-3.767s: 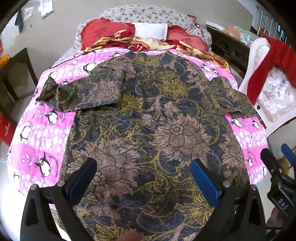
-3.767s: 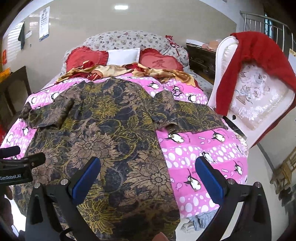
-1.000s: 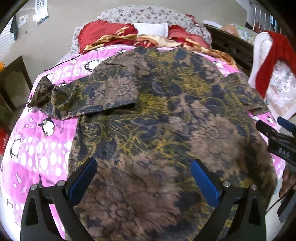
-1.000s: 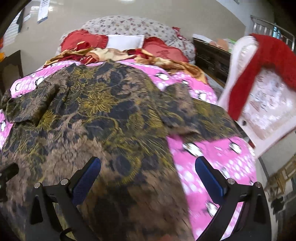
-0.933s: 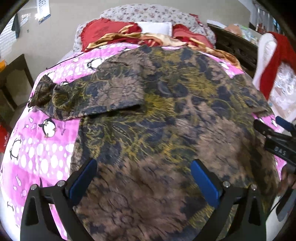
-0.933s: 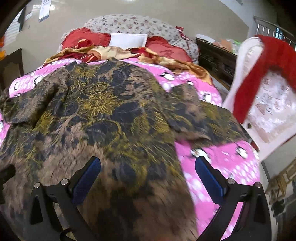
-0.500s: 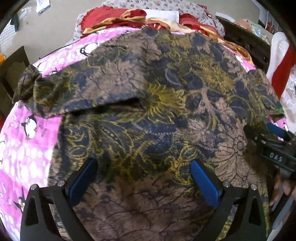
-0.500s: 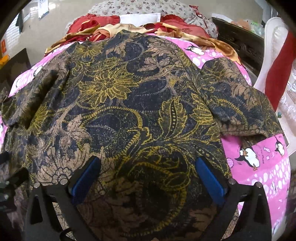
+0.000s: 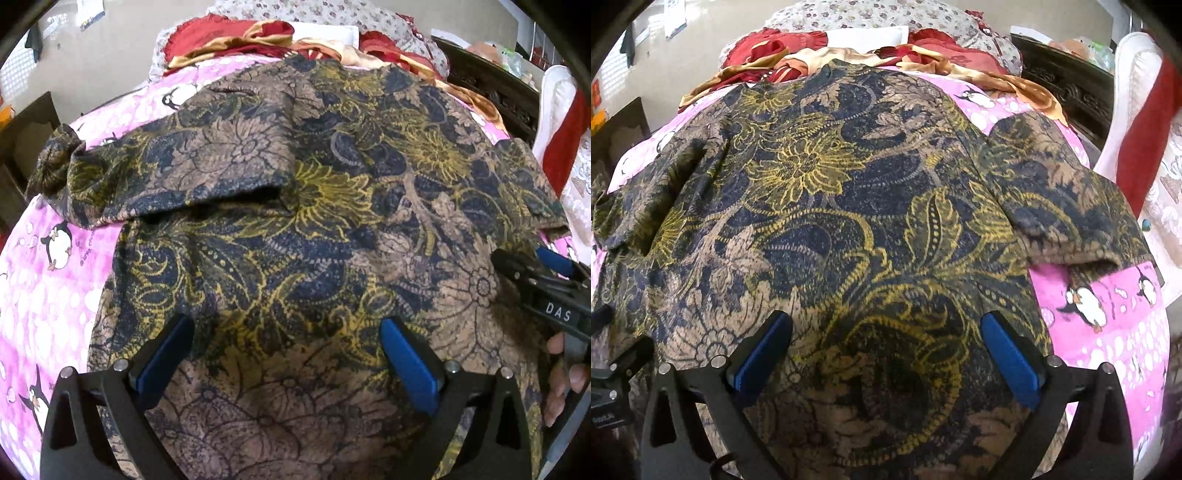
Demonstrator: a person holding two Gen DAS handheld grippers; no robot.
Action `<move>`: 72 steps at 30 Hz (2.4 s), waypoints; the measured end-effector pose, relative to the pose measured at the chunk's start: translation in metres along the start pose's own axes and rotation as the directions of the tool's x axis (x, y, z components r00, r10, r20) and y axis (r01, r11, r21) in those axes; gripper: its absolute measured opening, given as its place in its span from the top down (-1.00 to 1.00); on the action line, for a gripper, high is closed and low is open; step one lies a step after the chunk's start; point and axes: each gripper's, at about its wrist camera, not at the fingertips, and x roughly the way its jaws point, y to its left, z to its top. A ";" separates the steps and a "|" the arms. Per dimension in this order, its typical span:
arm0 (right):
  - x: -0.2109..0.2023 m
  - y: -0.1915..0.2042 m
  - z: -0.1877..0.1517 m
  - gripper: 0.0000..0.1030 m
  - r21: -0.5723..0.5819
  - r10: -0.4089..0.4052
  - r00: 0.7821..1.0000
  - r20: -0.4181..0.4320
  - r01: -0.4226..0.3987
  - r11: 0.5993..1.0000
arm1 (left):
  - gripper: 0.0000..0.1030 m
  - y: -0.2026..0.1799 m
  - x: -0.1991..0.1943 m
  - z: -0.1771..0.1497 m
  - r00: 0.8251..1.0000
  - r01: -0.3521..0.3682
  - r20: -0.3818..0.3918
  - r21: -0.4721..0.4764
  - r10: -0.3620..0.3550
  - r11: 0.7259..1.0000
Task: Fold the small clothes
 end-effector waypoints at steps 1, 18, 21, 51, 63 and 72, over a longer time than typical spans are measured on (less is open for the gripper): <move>-0.002 -0.001 -0.002 -1.00 0.003 0.002 1.000 -0.003 -0.002 1.000 | -1.00 0.002 -0.003 0.000 1.000 0.011 -0.016 0.012 -0.011 1.000; -0.018 0.002 -0.026 -1.00 -0.018 -0.024 0.999 0.027 0.024 1.000 | -0.91 0.233 -0.042 0.085 0.973 -0.138 0.162 -0.159 0.164 0.978; -0.017 0.003 -0.026 -1.00 -0.020 -0.027 0.999 0.032 0.027 0.999 | -0.91 0.254 -0.029 0.096 0.992 0.068 0.116 -0.217 -0.044 0.974; -0.016 0.003 -0.025 -1.00 -0.022 -0.028 0.999 0.039 0.029 0.999 | 0.91 0.423 -0.194 0.089 0.895 -0.085 0.283 -0.651 0.345 0.754; -0.017 0.004 -0.025 -1.00 -0.023 -0.032 0.999 0.040 0.033 0.999 | 0.91 0.207 -0.127 0.153 0.925 0.251 0.345 -0.233 -0.162 0.939; -0.025 -0.003 -0.016 -0.91 -0.013 0.023 1.000 0.002 -0.023 1.000 | 0.60 -0.016 0.019 0.107 0.929 0.365 0.064 -0.005 -0.364 0.931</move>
